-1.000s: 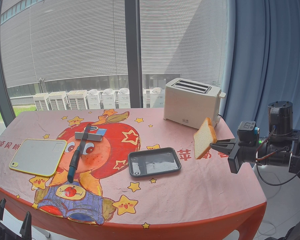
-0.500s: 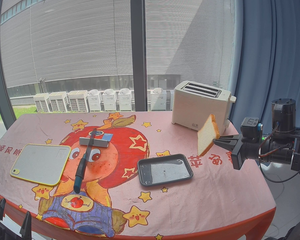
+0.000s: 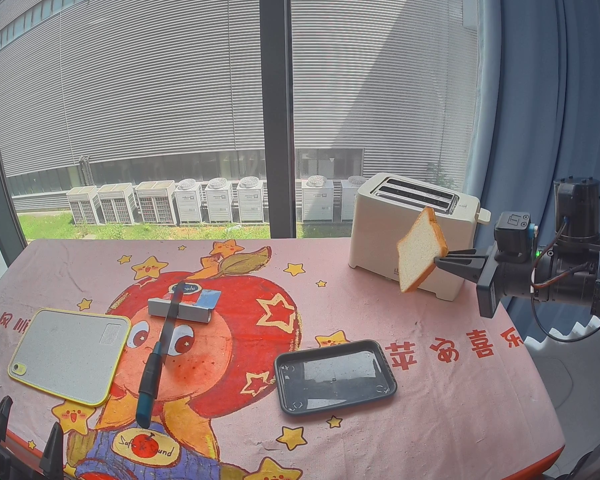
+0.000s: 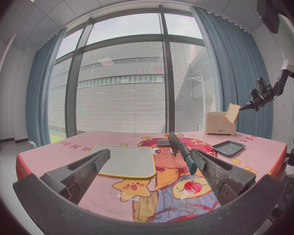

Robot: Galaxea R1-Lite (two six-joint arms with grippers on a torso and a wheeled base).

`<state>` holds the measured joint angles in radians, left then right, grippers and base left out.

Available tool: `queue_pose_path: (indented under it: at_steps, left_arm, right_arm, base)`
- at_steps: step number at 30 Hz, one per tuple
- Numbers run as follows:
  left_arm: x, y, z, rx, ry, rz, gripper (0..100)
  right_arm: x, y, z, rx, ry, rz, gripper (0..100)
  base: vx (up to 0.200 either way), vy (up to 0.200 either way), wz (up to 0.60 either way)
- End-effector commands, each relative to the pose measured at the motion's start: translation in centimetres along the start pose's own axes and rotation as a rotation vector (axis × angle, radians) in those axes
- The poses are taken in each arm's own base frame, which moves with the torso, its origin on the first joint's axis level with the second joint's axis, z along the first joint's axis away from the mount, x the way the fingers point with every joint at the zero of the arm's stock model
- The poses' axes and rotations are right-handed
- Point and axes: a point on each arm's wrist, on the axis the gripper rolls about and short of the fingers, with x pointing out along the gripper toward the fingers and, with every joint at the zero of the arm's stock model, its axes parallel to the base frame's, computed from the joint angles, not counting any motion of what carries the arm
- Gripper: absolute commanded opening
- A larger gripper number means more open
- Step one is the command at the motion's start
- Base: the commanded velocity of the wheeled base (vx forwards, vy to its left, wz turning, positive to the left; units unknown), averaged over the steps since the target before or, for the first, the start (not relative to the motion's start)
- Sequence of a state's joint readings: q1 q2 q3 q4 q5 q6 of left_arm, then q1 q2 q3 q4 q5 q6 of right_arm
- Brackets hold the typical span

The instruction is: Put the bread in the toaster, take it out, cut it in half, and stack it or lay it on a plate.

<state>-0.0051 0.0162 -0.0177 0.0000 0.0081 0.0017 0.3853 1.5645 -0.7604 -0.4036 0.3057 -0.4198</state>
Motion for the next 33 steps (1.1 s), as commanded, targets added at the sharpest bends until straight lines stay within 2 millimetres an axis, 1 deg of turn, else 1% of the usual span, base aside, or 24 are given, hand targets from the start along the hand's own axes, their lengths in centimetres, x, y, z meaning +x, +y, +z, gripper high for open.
queue_pose_path:
  at_steps: [1, 8, 16, 23, 29, 32, 33]
  left_arm:
    - [0.0, 0.0, -0.5, 0.000, 0.000, -0.003, 100]
    - [0.0, 0.0, -0.5, 0.000, 0.001, -0.003, 100]
    - [0.0, 0.0, -0.5, 0.000, 0.000, -0.003, 100]
    - [0.0, 0.0, -0.5, 0.000, 0.000, -0.003, 100]
    - [0.0, 0.0, -0.5, 0.000, 0.001, 0.000, 100]
    - [0.0, 0.0, -0.5, 0.000, 0.001, 0.000, 100]
    - [0.0, 0.0, -0.5, 0.000, 0.001, -0.005, 100]
  right_arm:
    - [-0.6, -1.3, 0.4, -0.015, -0.027, -0.020, 0]
    - [-1.5, -1.7, 1.2, -0.024, -0.068, -0.026, 0]
    - [-2.4, -3.7, 1.7, -0.047, -0.113, -0.043, 0]
    - [-3.5, -5.7, 1.8, -0.098, -0.104, -0.041, 0]
    - [-4.2, -7.1, 2.9, -0.149, -0.129, -0.067, 0]
    - [-4.2, -7.4, 3.5, -0.155, -0.140, -0.067, 0]
    - [-4.0, -7.8, 3.9, -0.159, -0.146, -0.071, 0]
  base:
    - [0.000, 0.000, 0.00]
    - [0.000, 0.000, 0.00]
    - [0.000, 0.000, 0.00]
    - [0.000, 0.000, 0.00]
    - [0.000, 0.000, 0.00]
    - [0.000, 0.000, 0.00]
    - [-0.200, 0.000, 0.00]
